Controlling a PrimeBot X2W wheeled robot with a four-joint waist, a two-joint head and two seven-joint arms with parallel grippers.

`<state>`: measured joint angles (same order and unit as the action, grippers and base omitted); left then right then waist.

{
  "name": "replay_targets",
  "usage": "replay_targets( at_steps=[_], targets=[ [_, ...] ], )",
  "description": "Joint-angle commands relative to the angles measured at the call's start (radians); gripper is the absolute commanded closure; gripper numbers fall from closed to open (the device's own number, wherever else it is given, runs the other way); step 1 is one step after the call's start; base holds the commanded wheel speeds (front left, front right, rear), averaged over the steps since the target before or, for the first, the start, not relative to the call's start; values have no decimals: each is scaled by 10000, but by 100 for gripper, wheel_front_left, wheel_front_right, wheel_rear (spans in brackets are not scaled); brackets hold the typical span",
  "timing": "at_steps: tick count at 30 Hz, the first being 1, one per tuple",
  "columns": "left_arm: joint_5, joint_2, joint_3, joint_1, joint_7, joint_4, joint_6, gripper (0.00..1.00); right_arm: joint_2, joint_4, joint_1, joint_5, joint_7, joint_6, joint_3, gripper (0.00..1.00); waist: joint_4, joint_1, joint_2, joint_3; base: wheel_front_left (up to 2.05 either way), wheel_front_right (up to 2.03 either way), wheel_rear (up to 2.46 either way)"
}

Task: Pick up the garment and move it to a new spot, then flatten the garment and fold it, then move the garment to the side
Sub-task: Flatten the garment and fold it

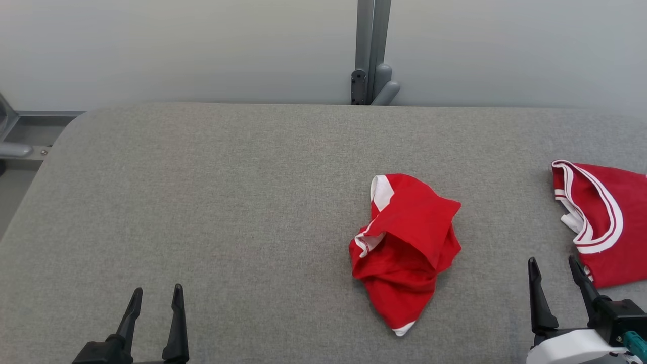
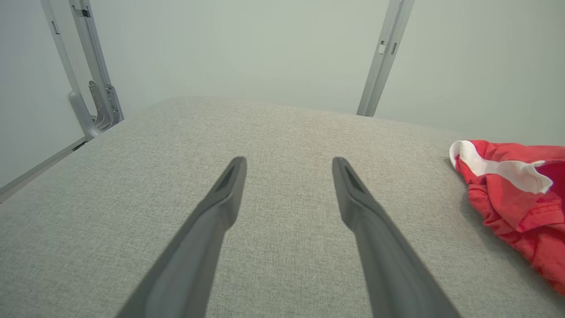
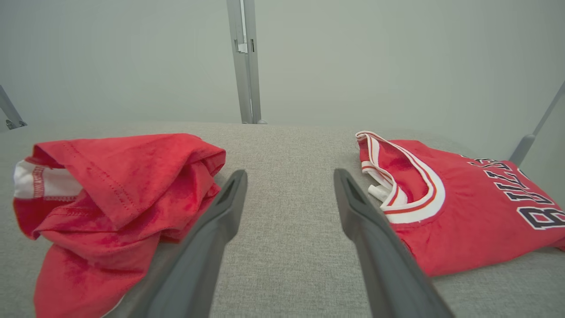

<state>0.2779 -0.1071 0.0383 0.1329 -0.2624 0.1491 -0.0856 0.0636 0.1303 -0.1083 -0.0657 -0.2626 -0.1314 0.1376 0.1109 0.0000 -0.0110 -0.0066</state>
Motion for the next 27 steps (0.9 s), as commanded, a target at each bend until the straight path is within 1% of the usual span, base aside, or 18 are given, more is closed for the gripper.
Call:
replay_targets(
  at_steps=[1,3,8,20,23,25,26,27],
  targets=[
    [-128,56,-75,-4,-25,24,-68,0,-3,34,-115,-69,-28,16,-39,0,-13,0,110,-4,0,0,0],
    [-276,190,-220,-72,-26,59,-205,0,-23,77,-113,-110,-29,16,-94,0,-35,0,110,-3,0,0,0],
    [-443,336,-350,-116,-26,128,-349,0,-43,122,-88,-133,-29,16,-157,0,-101,0,110,18,0,0,0],
    [-604,482,-459,-178,-27,191,-448,0,-63,131,-42,-132,-28,16,-212,0,-180,0,110,103,0,0,0],
    [-585,513,-90,-369,-27,273,-461,0,-61,110,74,-122,-29,16,-265,0,-245,0,110,190,0,0,0],
    [-405,547,751,-625,-25,382,-466,0,-41,110,187,-120,-29,16,-313,0,-319,0,110,286,0,0,0],
    [-405,547,751,-625,-25,382,-466,0,-41,110,187,-120,-29,16,-313,0,-319,0,110,286,0,0,0],
    [-322,541,1247,-785,-25,455,-466,0,-19,118,220,-128,-28,16,-329,0,-362,0,110,329,0,0,0]
  ],
)
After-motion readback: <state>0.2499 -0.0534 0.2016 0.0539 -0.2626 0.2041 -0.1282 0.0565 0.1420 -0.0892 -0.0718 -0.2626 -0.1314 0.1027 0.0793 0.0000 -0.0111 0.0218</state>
